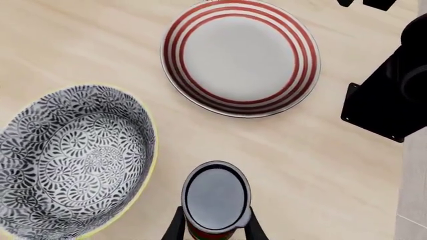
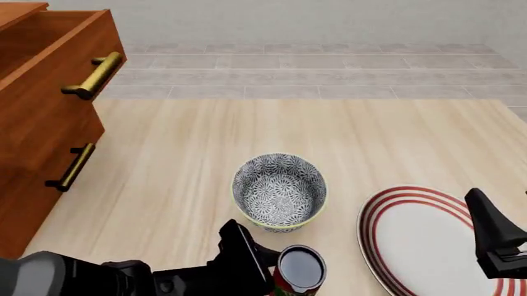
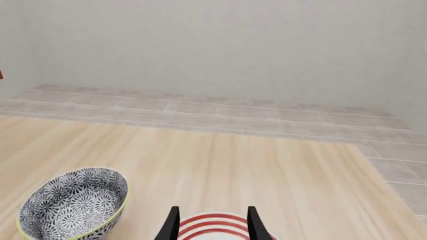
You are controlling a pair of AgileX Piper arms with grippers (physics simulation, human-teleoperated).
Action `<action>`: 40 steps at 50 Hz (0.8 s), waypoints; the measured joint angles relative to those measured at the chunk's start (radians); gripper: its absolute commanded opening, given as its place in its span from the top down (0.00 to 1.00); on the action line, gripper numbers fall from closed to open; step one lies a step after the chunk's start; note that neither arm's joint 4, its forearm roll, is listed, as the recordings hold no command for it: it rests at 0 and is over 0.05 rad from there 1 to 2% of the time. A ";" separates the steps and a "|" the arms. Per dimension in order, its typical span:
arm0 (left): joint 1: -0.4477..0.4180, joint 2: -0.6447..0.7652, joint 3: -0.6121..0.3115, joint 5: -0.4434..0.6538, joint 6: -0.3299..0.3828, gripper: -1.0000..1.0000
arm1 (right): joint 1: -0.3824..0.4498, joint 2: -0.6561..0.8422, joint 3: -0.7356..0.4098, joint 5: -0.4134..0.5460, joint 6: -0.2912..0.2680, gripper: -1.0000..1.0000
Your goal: Put the ketchup in the top drawer of the cabinet.
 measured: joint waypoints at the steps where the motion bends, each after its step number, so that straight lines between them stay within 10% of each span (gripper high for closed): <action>1: 0.000 -0.002 0.002 -0.001 0.003 1.00 | 0.000 0.000 0.000 0.000 0.000 0.00; 40: 0.053 -0.550 0.035 0.292 0.076 1.00 | 0.005 0.004 0.000 -0.002 0.002 0.00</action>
